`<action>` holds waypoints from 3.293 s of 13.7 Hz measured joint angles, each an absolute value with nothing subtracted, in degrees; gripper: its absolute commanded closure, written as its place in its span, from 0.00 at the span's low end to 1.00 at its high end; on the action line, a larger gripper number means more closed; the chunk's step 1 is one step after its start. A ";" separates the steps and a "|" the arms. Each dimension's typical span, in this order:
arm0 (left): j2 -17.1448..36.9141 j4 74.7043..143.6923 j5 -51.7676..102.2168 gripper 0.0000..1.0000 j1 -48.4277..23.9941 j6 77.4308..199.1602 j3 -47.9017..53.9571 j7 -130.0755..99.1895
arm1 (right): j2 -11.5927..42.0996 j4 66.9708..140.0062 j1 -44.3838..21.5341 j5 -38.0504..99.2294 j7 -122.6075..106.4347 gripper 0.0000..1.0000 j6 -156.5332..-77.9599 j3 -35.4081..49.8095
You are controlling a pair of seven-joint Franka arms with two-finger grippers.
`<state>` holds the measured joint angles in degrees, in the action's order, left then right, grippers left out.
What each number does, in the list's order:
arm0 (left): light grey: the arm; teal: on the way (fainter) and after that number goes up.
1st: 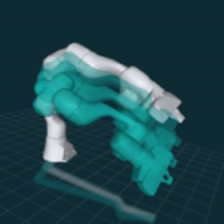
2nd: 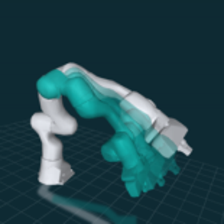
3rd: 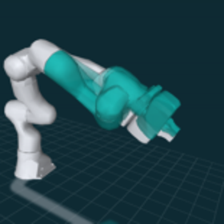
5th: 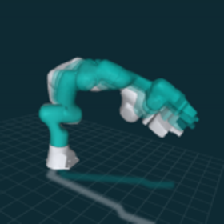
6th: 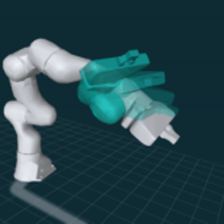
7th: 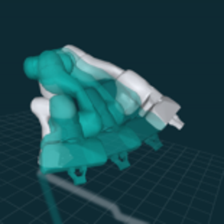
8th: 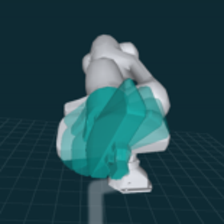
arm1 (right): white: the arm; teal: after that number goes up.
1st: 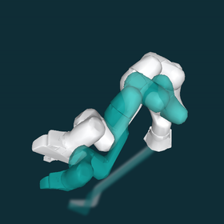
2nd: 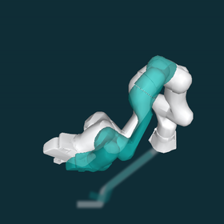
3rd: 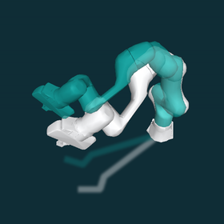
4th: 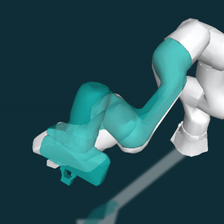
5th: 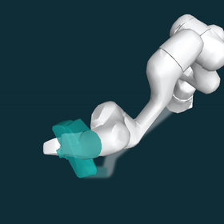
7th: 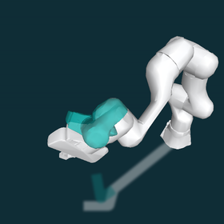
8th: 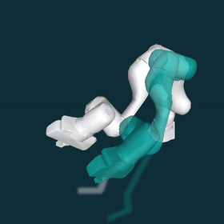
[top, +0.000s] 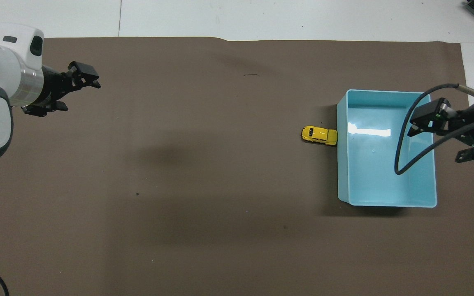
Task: Wind up and store yellow beetle car
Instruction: 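Move the right gripper over the box while the left gripper withdraws, then lower the right gripper and grasp the yellow car beside the box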
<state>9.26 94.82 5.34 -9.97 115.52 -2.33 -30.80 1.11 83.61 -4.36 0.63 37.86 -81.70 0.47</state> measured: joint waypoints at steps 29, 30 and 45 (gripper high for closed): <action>-5.59 93.52 0.96 0.00 -10.05 91.30 -1.34 -5.25 | 4.44 94.86 -12.58 1.04 98.51 0.00 -97.18 1.41; -6.12 93.48 0.96 0.00 -10.05 90.62 -1.28 -5.25 | 5.43 94.99 -13.03 0.46 99.44 0.00 -98.14 1.40; -6.74 93.47 0.96 0.00 -6.73 90.20 -0.64 -5.22 | 10.51 104.23 -13.08 -2.59 104.19 0.00 -117.07 0.83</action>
<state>-6.74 93.47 0.96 -6.73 90.20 -0.64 -5.22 10.51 104.23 -13.08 -2.59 104.19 -117.07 0.83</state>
